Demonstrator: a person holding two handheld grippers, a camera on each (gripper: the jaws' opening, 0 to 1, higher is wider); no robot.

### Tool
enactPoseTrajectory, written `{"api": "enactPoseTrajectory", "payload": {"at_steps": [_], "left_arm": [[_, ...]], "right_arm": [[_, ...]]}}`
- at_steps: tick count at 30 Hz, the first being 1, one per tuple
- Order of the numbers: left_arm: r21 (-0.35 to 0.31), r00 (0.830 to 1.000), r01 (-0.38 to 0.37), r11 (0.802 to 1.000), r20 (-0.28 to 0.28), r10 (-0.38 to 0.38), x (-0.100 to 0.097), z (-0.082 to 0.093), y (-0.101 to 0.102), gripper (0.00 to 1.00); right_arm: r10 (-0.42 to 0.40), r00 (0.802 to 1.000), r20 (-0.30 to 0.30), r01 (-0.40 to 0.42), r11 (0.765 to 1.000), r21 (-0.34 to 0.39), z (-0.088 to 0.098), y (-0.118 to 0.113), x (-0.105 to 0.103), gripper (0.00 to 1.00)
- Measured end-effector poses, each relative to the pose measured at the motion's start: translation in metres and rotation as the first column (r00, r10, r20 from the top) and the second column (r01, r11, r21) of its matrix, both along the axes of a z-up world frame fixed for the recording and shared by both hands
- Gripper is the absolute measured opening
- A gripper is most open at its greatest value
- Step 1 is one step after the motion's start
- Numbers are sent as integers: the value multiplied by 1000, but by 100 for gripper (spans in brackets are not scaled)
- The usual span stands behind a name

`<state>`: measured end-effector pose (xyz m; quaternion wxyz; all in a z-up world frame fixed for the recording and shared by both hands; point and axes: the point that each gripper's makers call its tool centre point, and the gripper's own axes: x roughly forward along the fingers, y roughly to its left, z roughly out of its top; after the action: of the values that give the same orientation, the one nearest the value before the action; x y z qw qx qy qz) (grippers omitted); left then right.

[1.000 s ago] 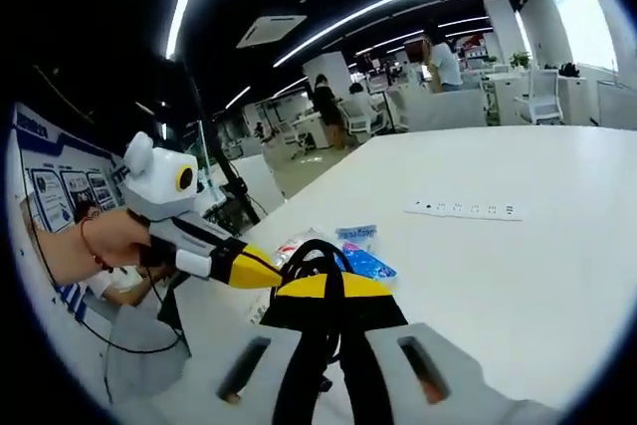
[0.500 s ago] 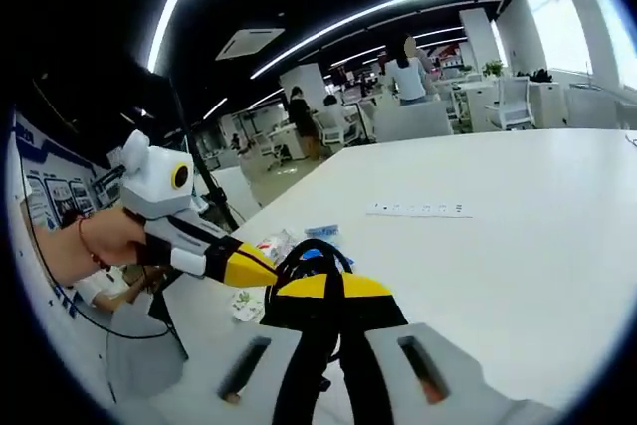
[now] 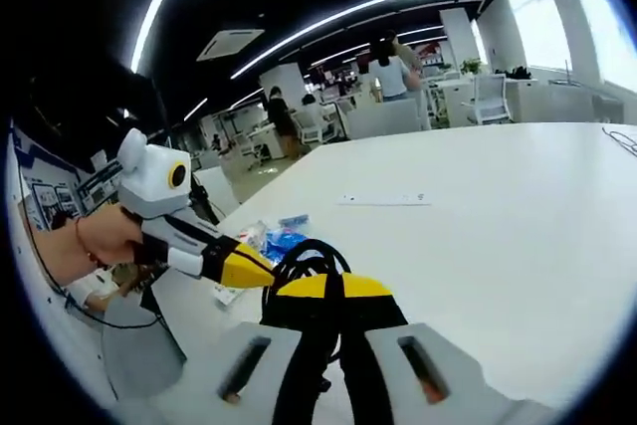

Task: Arrange the tabletop items into an orderly group along one side of the table until the central work area is clear of visible clutter.

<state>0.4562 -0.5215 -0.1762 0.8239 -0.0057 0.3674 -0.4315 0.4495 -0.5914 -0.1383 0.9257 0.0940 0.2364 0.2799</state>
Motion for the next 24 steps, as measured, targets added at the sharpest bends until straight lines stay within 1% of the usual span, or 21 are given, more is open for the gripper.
{"api": "enactPoseTrajectory", "payload": {"at_steps": [5,13,17,22,24], "left_arm": [[2,1000,11,1000,-19,-11,-2,-11,-12,0],[1,997,20,1000,-77,-20,-6,-34,-28,0],[5,995,20,1000,-102,-19,-5,-46,-32,0],[11,990,17,1000,-137,-15,-1,-61,-35,0],[13,989,16,1000,-148,-14,1,-66,-36,0]], "right_arm": [[-15,1000,-22,15,1000,-4,-10,-12,-2,0],[-30,997,-74,29,999,-16,-35,-29,-2,0],[-32,994,-101,31,999,-18,-48,-35,1,0],[-33,992,-125,30,999,-20,-61,-38,6,0],[-35,990,-140,32,999,-20,-69,-41,9,0]]}}
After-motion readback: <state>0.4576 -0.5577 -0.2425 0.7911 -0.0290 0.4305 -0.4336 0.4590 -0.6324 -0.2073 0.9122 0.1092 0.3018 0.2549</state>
